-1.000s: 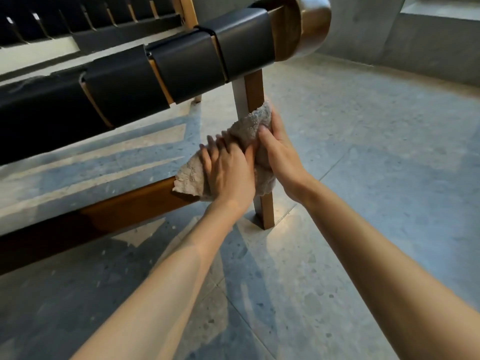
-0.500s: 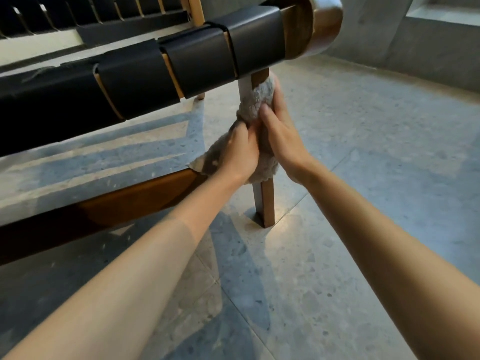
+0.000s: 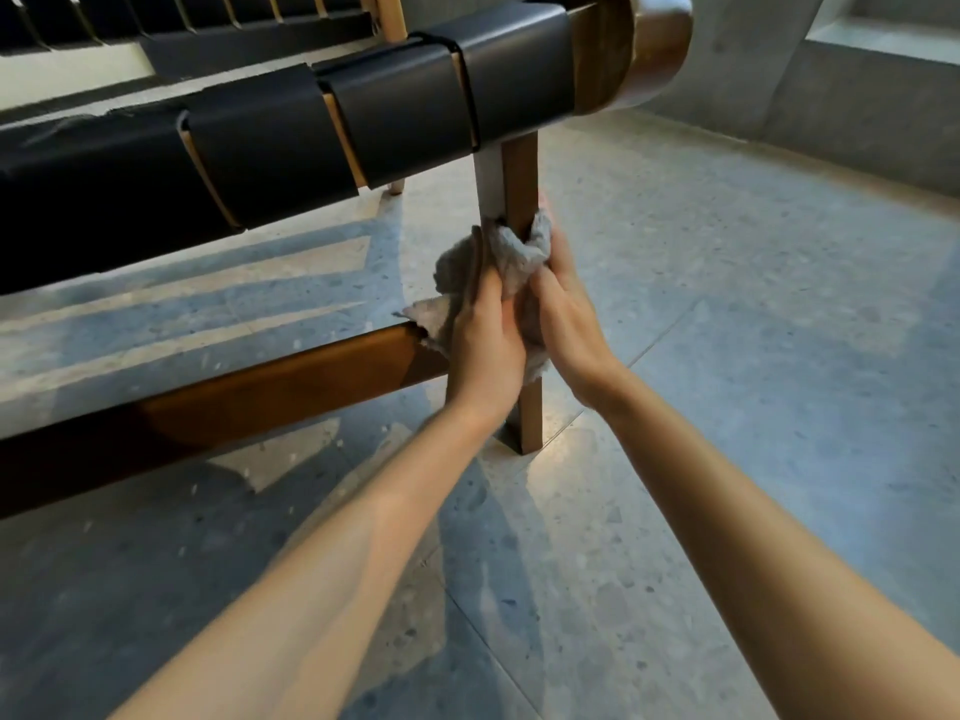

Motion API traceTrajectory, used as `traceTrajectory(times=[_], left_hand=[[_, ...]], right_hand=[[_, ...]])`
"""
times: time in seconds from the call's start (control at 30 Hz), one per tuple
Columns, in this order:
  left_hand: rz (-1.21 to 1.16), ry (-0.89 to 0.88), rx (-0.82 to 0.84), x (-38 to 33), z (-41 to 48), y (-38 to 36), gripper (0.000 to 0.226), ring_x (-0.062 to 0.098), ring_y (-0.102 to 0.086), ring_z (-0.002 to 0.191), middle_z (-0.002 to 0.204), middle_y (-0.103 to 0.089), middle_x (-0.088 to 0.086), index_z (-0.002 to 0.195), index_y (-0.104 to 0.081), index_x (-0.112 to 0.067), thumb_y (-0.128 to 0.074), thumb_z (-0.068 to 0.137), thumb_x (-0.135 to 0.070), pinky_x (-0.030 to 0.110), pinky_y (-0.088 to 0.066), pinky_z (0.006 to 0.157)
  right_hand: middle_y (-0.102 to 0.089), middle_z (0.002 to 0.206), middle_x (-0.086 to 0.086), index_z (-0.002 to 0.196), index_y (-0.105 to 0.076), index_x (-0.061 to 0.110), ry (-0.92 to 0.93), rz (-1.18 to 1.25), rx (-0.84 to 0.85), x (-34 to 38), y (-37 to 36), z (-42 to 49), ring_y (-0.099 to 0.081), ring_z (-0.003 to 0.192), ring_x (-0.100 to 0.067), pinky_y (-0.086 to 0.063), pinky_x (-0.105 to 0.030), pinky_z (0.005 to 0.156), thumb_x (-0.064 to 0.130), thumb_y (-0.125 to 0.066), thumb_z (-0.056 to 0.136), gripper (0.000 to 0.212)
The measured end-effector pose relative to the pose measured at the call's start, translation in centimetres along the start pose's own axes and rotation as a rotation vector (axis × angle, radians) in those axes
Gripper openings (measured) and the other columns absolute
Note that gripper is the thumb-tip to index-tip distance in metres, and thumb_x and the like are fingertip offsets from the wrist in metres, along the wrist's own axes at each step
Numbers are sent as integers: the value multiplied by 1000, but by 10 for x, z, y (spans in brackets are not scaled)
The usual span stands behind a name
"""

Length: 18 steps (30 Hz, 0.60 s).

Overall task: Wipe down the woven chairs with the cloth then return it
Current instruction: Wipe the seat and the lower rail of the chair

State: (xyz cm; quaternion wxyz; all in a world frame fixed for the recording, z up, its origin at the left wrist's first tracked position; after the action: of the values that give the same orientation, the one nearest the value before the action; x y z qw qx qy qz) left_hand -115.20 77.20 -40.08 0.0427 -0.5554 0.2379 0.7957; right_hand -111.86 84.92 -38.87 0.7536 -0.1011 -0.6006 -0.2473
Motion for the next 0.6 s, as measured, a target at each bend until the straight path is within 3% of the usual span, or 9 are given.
traceTrajectory(times=[0.07,0.13,0.17,0.23,0.3,0.33,0.4,0.5,0.6], left_hand=[[29,-36,-29,2,-14,-4,49,18,-34,138,149,-38,5,148,-27,-23,-39,101,-21,29,-30,112],[55,-62,-57,1,-27,-8,54,17,-24,143,155,-27,2,150,-22,-24,-41,100,-19,37,-27,115],[40,-62,-72,2,-33,-9,53,14,-24,143,155,-27,0,149,-22,-25,-42,100,-17,34,-29,114],[-102,-18,-101,6,-44,-12,50,-5,-32,134,149,-34,-10,147,-29,-27,-43,101,-16,14,-35,106],[-202,62,-109,16,-56,-18,46,-25,-34,119,140,-38,-20,145,-36,-27,-43,101,-16,-2,-31,92],[-160,76,-101,19,-62,-21,45,-24,-34,119,142,-38,-19,145,-37,-27,-42,101,-17,-3,-29,92],[-74,80,-77,26,-72,-26,46,-8,-36,130,148,-38,-8,146,-36,-25,-41,101,-18,4,-29,101],[-77,141,-96,43,-86,-31,42,7,-46,128,141,-49,0,142,-43,-18,-43,100,-15,23,-38,107],[-83,266,-88,55,-92,-36,34,13,-57,113,126,-61,4,132,-51,-17,-44,99,-19,32,-47,97]], right_hand=[[-41,137,31,151,-22,35,-12,-18,-1,-12,2,-11,-47,108,21,-40,-2,87,23,-33,105,48],[-42,120,47,149,-24,39,-29,-32,-14,-22,6,-20,-46,106,25,-45,-6,82,20,-35,105,49],[-44,121,47,148,-26,40,-30,-42,-26,-26,8,-25,-44,112,23,-46,-10,87,19,-36,104,50],[-38,137,36,148,-27,39,-23,-51,-26,-32,9,-33,-38,122,19,-38,-9,100,19,-37,104,51],[-34,139,34,147,-29,39,-43,-45,-7,-39,11,-40,-38,120,23,-33,-2,96,17,-40,102,51],[-35,137,36,145,-30,41,-58,-50,-2,-44,13,-44,-41,115,24,-33,0,91,15,-42,102,52],[-38,136,36,141,-30,46,-94,-68,8,-52,15,-52,-47,113,20,-35,1,87,12,-43,101,55],[-33,145,25,143,-26,46,-124,-59,17,-62,11,-64,-34,129,13,-28,1,97,13,-42,102,55],[-29,140,31,146,-20,46,-116,-96,22,-61,6,-64,-31,114,31,-26,6,90,14,-38,103,56]])
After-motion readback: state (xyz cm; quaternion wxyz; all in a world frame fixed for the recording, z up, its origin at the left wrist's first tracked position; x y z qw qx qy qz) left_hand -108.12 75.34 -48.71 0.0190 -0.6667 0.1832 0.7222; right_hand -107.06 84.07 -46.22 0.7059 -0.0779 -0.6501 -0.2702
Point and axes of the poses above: each hand's wrist, its own z-axis towards the middle knuckle, its own y-axis out of the back of the hand, x = y × z, the point moved 5 cm from there along z, towards the middle knuckle
